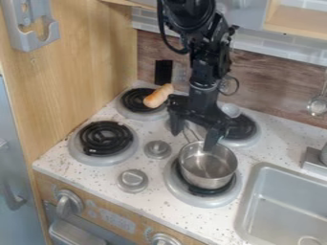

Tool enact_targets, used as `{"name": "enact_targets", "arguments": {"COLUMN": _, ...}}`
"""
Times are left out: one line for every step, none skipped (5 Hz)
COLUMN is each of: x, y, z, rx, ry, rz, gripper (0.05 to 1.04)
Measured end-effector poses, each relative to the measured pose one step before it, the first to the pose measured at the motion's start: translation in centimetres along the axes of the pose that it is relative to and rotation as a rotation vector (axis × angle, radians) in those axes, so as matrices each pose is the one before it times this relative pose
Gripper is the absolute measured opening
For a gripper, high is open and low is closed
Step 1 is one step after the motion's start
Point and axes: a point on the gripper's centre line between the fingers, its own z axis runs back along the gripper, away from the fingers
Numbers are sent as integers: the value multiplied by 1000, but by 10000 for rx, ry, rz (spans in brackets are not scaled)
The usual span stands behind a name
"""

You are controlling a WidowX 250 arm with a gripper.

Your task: Moved the silver pot to the bottom left burner

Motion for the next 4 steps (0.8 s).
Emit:
{"name": "enact_targets", "arguments": {"x": -743, "y": -305, "z": -1342, "rx": -64, "ry": 429, "rz": -5, "gripper": 999}}
{"name": "enact_targets", "arguments": {"x": 996, "y": -1353, "z": -631, "rx": -255, "ry": 261, "rz": 34, "gripper": 999}}
{"name": "enact_targets", "arguments": {"x": 1217, "y": -2929, "z": -184, "rx": -167, "ry": 78, "rz": -495, "gripper": 999}}
{"name": "enact_targets", "arguments": {"x": 1334, "y": -1752, "z": 903, "rx": -291, "ry": -356, "rz": -70, "gripper": 999}}
